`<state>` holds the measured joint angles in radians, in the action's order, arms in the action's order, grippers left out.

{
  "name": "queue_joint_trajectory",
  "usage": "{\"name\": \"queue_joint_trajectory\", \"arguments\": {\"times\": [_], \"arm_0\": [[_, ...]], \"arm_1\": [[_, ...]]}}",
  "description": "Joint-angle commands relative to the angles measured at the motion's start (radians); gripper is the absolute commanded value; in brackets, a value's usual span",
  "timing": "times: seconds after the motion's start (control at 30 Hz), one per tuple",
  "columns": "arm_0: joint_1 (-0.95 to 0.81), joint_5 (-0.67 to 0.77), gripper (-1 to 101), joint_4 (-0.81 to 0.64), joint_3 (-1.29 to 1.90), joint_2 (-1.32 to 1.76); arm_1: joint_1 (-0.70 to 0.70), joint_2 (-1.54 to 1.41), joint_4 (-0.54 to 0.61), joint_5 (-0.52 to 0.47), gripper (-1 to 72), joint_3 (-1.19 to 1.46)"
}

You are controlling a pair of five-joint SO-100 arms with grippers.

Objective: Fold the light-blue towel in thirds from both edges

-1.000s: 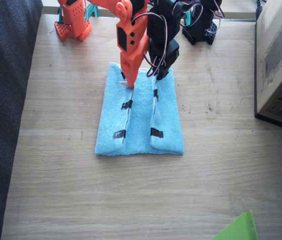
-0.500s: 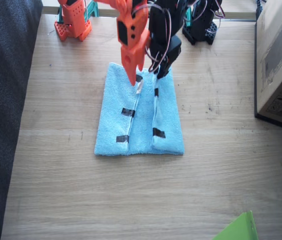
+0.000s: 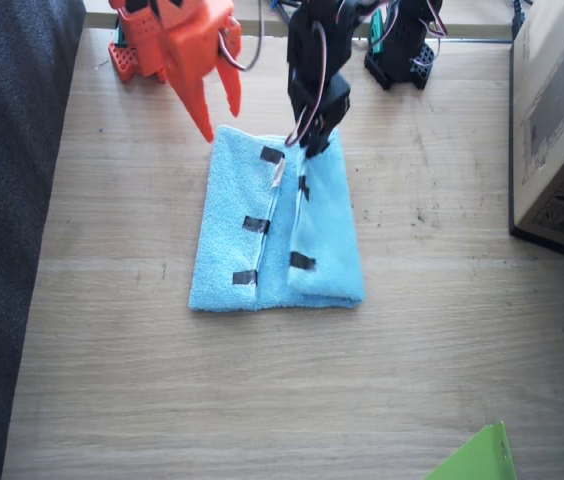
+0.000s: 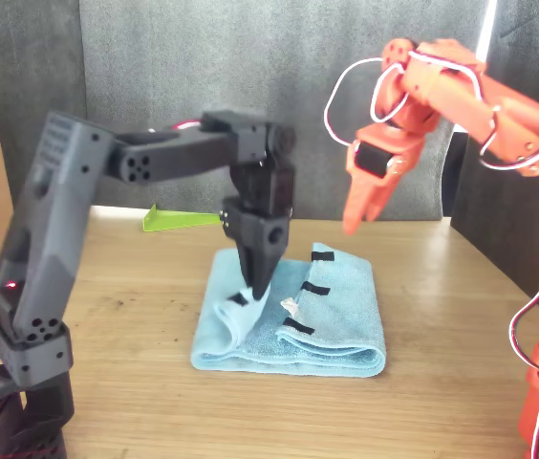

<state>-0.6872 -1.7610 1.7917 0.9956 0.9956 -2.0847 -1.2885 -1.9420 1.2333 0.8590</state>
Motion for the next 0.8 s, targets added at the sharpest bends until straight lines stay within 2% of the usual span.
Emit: {"name": "queue_joint_trajectory", "arguments": {"times": [0.0,0.43,0.63,0.7,0.77], "arm_0": [[-0.008,-0.025,0,0.044,-0.081,0.003],[0.034,-0.040,0,0.152,-0.282,-0.106],[0.046,-0.035,17,0.259,-0.456,-0.235],[0.038,-0.041,32,0.264,-0.466,-0.235],[0.020,-0.049,35,0.267,-0.466,-0.218]], "arm_1": [[0.038,-0.058,-0.002,-0.002,27.4,0.021],[0.052,-0.101,0.000,-0.011,27.2,0.117],[0.084,-0.101,0.014,-0.015,27.2,0.156],[0.095,-0.103,0.025,-0.017,27.2,0.179],[0.106,-0.103,0.035,-0.020,27.2,0.202]]}}
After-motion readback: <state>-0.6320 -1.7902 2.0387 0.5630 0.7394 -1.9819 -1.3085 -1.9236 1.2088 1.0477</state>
